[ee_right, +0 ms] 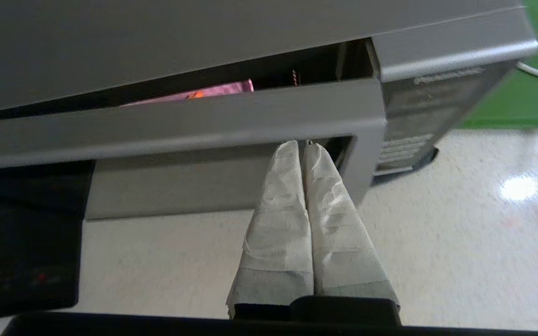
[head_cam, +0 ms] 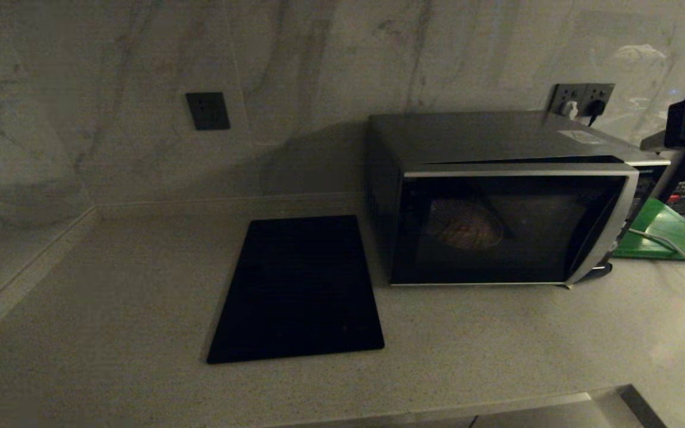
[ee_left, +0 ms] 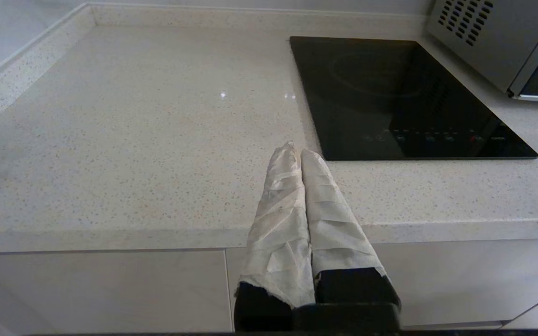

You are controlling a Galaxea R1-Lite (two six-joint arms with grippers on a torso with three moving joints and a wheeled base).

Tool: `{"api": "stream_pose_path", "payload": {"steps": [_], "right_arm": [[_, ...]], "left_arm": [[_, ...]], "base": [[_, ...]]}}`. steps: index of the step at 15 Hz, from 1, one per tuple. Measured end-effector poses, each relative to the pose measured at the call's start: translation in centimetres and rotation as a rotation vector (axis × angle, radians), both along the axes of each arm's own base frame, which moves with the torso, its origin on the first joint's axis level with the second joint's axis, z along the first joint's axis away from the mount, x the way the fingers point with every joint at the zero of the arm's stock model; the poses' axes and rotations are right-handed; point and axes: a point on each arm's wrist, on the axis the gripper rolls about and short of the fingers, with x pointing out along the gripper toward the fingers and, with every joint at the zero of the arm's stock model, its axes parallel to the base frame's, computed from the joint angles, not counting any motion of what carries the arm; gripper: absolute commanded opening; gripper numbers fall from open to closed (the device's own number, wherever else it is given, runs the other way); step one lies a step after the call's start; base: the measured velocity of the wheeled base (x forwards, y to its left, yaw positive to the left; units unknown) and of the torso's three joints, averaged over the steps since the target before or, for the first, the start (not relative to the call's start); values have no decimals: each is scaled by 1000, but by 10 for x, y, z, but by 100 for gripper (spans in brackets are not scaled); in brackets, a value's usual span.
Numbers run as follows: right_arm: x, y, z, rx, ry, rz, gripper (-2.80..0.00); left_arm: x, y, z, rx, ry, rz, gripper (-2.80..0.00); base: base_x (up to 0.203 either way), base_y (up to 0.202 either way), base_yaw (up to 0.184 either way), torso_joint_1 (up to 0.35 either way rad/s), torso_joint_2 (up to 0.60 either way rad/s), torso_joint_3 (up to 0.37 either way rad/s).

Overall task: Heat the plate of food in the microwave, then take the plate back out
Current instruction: Open the microwave oven

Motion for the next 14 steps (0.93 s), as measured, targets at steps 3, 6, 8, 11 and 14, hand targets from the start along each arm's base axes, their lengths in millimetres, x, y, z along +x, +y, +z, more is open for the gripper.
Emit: {"api": "stream_pose_path", "payload": {"steps": [3,6,8,11,14], "right_arm": [[15,-1,-7,-13,-16,-2,-280],[28,-1,-15,-28,-29,-3,-280],[37,-3,-20,-52,-46,-21,-280],[48,-5,-29,-74,-59,-36,-280],[57,-7,-37,-91,-47,-55,-280]], "left_arm": [[0,0,0,0,0,0,-280],[0,0,0,0,0,0,-280],[0,0,0,0,0,0,-280],[0,0,0,0,0,0,-280],[0,0,0,0,0,0,-280]], "base": [[0,0,0,0,0,0],[0,0,0,0,0,0],[0,0,0,0,0,0],[0,0,0,0,0,0],[0,0,0,0,0,0]]}}
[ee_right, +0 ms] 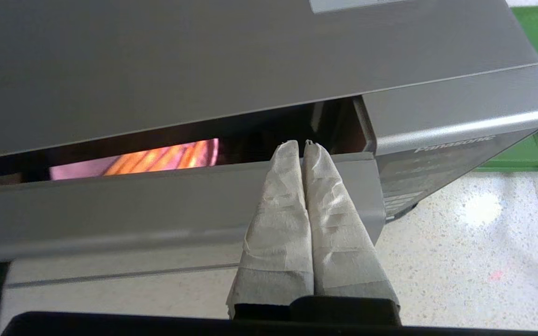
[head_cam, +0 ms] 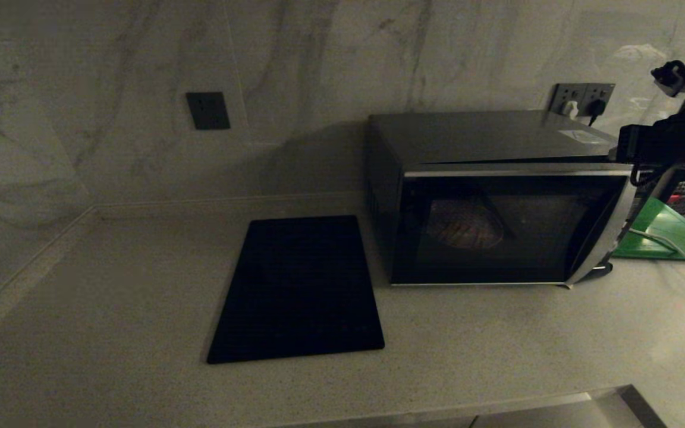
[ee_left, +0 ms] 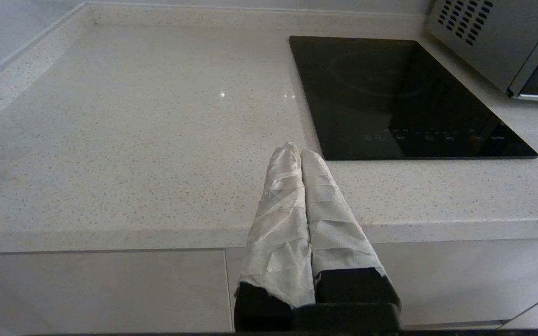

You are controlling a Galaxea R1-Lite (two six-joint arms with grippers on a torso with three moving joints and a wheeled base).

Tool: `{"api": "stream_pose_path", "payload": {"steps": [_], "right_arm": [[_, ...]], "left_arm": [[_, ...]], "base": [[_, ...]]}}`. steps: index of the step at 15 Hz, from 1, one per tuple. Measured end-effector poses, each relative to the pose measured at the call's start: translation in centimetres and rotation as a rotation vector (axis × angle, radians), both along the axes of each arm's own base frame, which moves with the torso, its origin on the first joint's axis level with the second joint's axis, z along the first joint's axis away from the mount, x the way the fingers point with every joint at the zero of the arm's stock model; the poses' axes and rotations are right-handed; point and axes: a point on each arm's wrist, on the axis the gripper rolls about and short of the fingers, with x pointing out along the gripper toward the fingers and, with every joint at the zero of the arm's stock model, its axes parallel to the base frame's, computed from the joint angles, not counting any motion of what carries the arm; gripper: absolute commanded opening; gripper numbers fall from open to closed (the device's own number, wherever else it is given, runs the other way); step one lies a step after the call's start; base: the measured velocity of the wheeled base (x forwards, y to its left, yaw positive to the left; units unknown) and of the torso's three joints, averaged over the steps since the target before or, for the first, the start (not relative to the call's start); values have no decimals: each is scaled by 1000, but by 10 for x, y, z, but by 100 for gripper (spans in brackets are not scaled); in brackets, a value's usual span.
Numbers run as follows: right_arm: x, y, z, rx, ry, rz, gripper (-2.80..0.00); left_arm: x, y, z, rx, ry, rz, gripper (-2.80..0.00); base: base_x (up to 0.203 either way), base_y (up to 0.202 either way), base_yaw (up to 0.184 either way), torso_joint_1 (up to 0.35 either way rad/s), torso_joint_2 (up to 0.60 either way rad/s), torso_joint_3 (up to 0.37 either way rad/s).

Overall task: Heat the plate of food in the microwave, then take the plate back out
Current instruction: Open the microwave oven

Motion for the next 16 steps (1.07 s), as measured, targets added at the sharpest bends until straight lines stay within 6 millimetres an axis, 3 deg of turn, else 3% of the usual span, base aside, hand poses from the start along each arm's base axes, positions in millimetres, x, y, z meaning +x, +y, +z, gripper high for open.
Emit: {"api": "stream_pose_path", "payload": {"steps": [7,16], "right_arm": [[0,0,-9,8,30,2,-280],[-42,9,9,15,9,14,-280]], "left_arm": [[0,0,0,0,0,0,-280],[0,0,0,0,0,0,-280]], "base": [[0,0,0,0,0,0],[0,0,0,0,0,0]]}}
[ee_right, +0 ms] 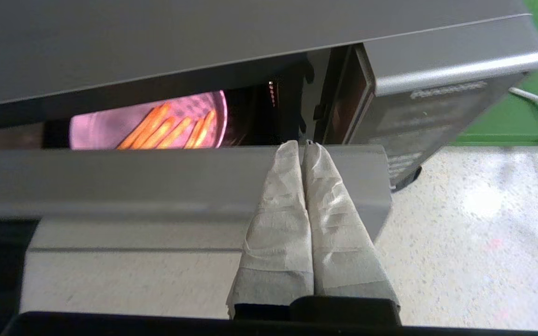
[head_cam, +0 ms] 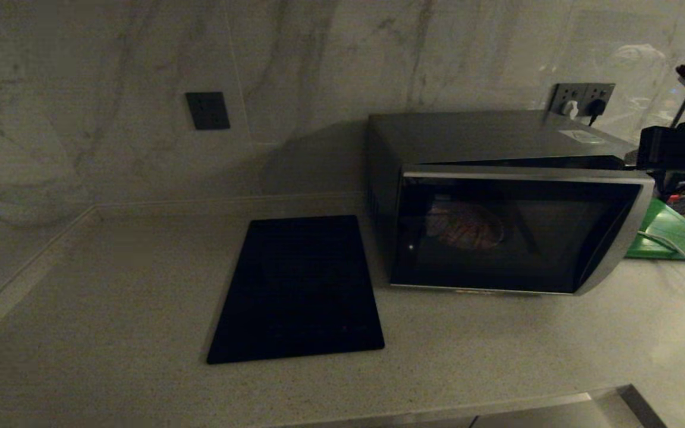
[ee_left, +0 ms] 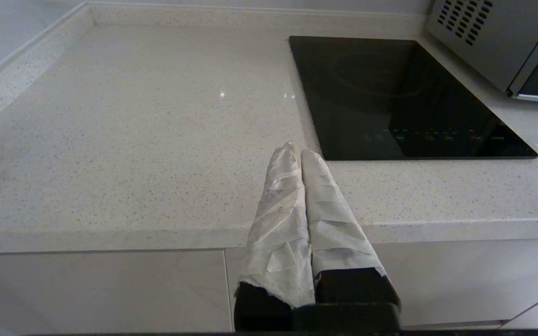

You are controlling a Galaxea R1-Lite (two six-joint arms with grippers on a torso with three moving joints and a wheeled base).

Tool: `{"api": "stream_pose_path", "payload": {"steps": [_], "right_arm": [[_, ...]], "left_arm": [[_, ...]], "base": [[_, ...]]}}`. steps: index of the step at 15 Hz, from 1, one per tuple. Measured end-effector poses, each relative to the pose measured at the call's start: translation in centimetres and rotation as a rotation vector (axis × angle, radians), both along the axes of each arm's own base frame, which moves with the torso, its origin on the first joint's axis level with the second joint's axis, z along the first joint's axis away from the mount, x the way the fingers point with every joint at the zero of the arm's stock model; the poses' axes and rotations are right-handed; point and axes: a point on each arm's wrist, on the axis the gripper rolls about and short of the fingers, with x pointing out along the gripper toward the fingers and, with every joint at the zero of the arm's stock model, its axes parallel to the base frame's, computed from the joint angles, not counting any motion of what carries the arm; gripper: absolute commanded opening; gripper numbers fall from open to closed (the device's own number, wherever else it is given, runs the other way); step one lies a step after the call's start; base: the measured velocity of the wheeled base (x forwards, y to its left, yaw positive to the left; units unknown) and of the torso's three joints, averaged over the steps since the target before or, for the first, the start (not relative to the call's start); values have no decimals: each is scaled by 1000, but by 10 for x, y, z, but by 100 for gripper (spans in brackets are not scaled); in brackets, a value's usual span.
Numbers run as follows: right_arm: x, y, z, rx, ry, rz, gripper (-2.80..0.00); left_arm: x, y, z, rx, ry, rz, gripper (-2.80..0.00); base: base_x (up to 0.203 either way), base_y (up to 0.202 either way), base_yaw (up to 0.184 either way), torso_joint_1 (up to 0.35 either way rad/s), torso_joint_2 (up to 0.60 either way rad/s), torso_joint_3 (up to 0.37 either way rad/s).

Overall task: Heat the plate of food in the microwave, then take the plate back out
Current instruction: Open the microwave oven

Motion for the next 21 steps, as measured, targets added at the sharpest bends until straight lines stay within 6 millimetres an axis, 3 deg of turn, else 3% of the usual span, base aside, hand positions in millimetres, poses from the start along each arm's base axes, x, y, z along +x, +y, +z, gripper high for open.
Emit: {"api": "stream_pose_path", "payload": {"steps": [5,9,14,21], "right_arm": [[-28,9,14,0,-36,30,-280],[-10,6,19,-29,-62,-5,-280],[18,1,1,-51,-11,-25,-280],[30,-1,-14,-45,10,-22,-280]], "left_arm": [[0,0,0,0,0,0,-280],[0,0,0,0,0,0,-280],[0,0,0,0,0,0,-280],[0,0,0,0,0,0,-280]], "base": [[0,0,0,0,0,0],[0,0,0,0,0,0],[0,0,0,0,0,0],[0,0,0,0,0,0]]}}
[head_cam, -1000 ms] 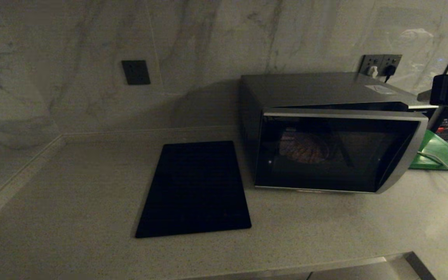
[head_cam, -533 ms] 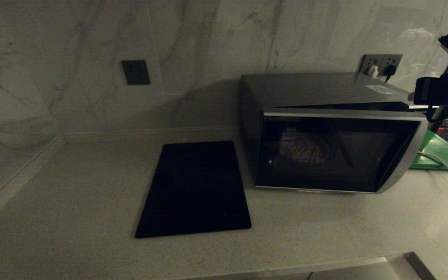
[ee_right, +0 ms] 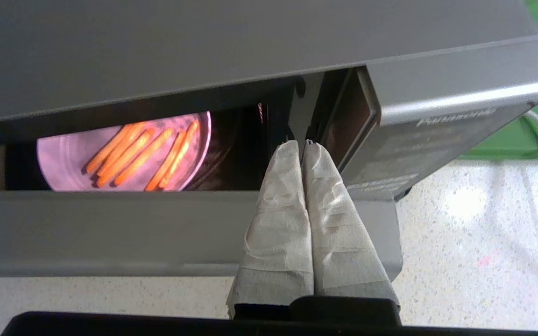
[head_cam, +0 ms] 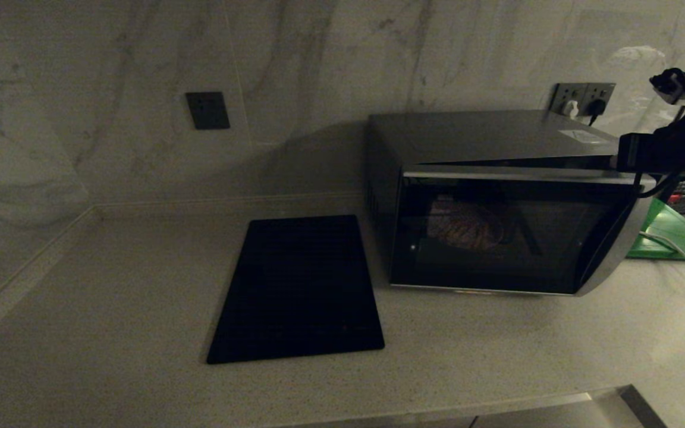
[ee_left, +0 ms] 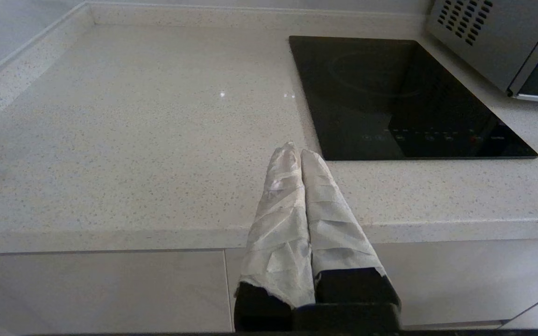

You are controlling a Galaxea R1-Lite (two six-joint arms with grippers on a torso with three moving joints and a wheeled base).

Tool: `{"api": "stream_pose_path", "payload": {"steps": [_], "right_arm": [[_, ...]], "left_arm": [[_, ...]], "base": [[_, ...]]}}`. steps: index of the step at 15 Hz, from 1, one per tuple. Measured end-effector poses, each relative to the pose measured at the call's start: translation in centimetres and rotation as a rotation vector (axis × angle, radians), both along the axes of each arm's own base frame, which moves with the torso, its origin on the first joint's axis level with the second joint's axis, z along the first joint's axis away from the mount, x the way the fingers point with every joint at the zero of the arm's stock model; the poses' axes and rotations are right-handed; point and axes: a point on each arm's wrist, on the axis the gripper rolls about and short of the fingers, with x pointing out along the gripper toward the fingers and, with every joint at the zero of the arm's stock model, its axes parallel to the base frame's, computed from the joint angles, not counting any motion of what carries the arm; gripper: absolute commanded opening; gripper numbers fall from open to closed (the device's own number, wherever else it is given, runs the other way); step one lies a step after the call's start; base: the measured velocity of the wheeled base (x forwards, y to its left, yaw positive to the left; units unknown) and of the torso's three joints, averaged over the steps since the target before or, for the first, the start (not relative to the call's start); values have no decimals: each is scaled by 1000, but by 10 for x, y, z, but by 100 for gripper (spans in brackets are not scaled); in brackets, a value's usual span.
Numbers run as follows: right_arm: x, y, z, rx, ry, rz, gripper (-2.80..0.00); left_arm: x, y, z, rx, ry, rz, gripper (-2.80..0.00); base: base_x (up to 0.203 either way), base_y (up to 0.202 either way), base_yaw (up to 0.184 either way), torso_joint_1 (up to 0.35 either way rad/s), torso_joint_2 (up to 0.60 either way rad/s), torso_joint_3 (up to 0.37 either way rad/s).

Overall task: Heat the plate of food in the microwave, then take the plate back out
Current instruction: Open the microwave oven

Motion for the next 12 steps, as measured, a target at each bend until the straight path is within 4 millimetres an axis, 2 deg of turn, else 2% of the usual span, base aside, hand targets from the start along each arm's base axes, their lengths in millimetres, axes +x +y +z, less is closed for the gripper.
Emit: {"api": "stream_pose_path", "payload": {"steps": [7,12], "right_arm": [[-15,2,-4,4,26,0,-280],[-41,12,-1,6,35,17,-280]], "left_arm": [[0,0,0,1,0,0,-280],[0,0,0,0,0,0,-280]], "base": [[0,0,0,0,0,0],[0,0,0,0,0,0]]}}
